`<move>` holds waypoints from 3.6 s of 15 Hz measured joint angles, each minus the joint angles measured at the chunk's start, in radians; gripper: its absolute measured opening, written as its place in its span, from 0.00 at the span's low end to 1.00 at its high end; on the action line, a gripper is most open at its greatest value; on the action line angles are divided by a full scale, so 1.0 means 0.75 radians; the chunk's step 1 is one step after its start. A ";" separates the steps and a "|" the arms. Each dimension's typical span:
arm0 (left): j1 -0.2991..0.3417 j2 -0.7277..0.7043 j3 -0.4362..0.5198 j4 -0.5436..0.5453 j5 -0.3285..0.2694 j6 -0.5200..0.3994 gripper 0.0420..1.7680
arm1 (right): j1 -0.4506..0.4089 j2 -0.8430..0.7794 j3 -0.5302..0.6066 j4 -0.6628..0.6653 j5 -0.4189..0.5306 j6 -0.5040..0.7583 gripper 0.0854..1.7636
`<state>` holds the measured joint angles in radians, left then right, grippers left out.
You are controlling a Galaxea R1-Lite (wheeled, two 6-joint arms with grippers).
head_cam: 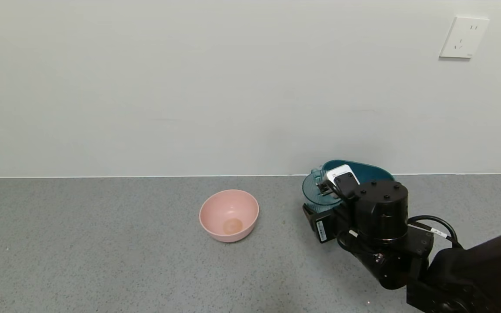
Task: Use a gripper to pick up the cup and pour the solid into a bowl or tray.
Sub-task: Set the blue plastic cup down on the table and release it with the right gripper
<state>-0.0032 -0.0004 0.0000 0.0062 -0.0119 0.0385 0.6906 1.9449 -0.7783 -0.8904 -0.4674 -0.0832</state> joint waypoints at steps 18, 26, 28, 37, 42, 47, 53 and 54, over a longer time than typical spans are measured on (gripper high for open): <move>0.000 0.000 0.000 -0.001 -0.001 0.000 0.97 | -0.017 0.250 -0.031 -0.035 0.003 0.026 0.75; 0.000 0.000 0.000 0.000 -0.001 0.000 0.97 | -0.020 0.298 -0.033 -0.041 0.003 0.026 0.75; 0.000 0.000 0.000 -0.001 -0.001 0.000 0.97 | -0.020 0.300 -0.031 -0.041 0.003 0.026 0.82; 0.000 0.000 0.000 -0.001 -0.001 0.017 0.97 | -0.018 0.291 -0.031 -0.026 0.005 0.028 0.92; 0.000 0.000 0.000 0.000 0.000 0.000 0.97 | -0.008 0.242 -0.023 0.031 0.007 0.028 0.94; 0.000 0.000 0.000 0.000 -0.001 0.000 0.97 | -0.012 0.134 -0.035 0.248 0.008 0.030 0.95; 0.000 0.000 0.000 -0.001 -0.001 0.000 0.97 | -0.019 -0.053 -0.099 0.639 0.067 0.106 0.96; 0.000 0.000 0.000 -0.001 -0.001 0.000 0.97 | -0.023 -0.085 -0.112 0.698 0.073 0.111 0.96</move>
<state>-0.0032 -0.0004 0.0000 0.0057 -0.0123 0.0385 0.6734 1.8815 -0.8621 -0.3670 -0.4128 0.0004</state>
